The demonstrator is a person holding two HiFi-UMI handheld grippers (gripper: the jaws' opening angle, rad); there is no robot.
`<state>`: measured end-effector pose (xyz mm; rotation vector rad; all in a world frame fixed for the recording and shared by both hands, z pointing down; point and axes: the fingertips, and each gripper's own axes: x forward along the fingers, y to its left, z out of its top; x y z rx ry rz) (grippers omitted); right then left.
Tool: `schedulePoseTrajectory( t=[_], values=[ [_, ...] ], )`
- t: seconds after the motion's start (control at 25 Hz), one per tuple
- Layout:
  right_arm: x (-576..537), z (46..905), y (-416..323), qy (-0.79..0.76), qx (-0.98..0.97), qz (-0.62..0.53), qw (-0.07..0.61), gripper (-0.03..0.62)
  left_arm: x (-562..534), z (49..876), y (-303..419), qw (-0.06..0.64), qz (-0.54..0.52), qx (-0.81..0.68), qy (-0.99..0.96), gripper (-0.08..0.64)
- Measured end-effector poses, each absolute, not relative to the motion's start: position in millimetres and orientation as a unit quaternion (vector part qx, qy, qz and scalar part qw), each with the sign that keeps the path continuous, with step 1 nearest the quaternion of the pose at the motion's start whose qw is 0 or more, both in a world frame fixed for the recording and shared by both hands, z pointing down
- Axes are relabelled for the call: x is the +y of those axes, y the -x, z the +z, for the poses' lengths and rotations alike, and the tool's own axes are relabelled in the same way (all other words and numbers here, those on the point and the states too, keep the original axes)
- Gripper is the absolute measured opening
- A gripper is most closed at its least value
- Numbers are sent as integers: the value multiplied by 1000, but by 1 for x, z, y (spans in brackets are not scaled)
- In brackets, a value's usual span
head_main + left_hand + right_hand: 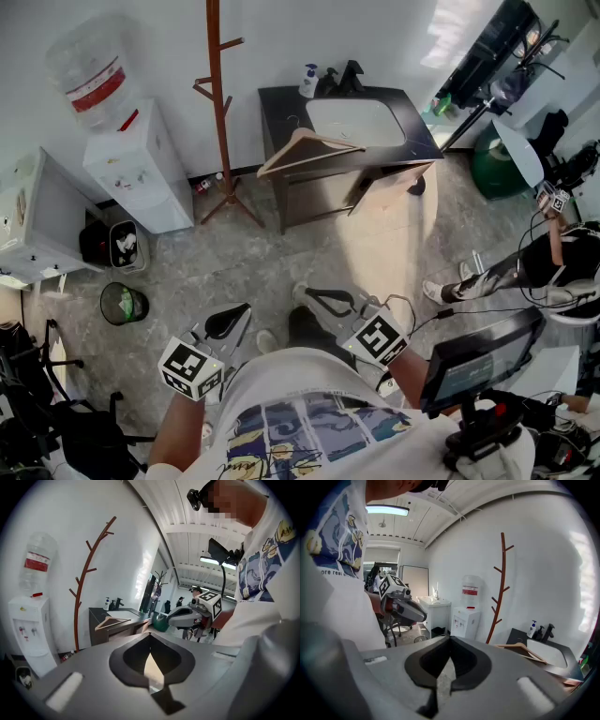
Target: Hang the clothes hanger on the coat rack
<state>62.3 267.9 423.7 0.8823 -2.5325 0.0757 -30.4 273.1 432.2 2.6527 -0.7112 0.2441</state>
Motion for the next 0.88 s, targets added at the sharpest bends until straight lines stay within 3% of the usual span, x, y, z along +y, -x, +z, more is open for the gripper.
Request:
schedulePoseTrajectory(
  t=[0.88],
  values=[
    [163, 437, -70, -317, -925, 40, 205, 17, 183, 441, 28, 198, 98, -279, -934, 2]
  ],
)
